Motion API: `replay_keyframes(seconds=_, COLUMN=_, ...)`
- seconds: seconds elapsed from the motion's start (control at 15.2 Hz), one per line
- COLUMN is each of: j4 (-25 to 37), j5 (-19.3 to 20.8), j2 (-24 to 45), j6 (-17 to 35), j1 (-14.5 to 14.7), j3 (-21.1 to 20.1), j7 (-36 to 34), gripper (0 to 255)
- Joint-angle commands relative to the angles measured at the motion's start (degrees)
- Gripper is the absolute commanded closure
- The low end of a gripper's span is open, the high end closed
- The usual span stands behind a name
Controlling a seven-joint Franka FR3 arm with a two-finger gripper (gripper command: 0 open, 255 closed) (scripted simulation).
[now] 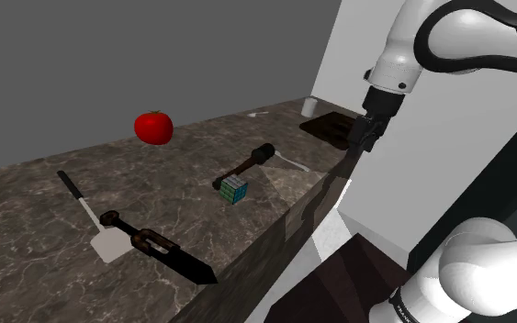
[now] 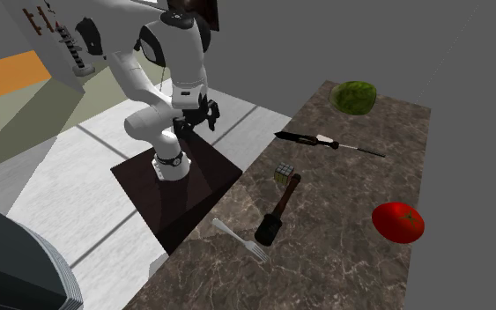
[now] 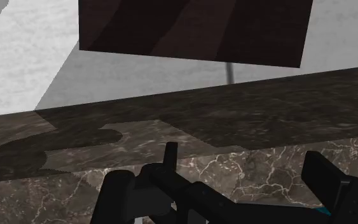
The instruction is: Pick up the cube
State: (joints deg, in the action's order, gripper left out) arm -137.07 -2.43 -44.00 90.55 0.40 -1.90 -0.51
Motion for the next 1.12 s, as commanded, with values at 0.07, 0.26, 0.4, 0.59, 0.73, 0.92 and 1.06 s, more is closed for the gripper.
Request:
replay_keyframes(seconds=0.07, j4=-0.19, j5=-0.6, j2=1.25, j6=1.53, j1=0.28, j3=-0.9, j7=-0.98, gripper=0)
replay_keyframes(seconds=0.26, j4=-0.28, j5=-2.19, j2=5.41, j6=6.11, j1=1.05, j3=-3.58, j7=-3.88, gripper=0)
replay_keyframes(seconds=0.4, j4=0.05, j5=-3.03, j2=8.51, j6=9.1, j1=1.52, j3=-5.32, j7=-5.8, gripper=0)
replay_keyframes(seconds=0.59, j4=1.14, j5=-3.89, j2=13.58, j6=13.44, j1=2.09, j3=-7.87, j7=-8.68, gripper=0)
replay_keyframes(seconds=0.73, j4=2.26, j5=-4.18, j2=17.22, j6=16.19, j1=2.37, j3=-9.54, j7=-10.62, gripper=0)
replay_keyframes(seconds=0.92, j4=4.52, j5=-4.07, j2=22.99, j6=20.02, j1=2.69, j3=-11.93, j7=-13.67, gripper=0)
replay_keyframes(seconds=1.06, j4=6.4, j5=-3.61, j2=27.03, j6=22.35, j1=2.86, j3=-13.43, j7=-15.8, gripper=0)
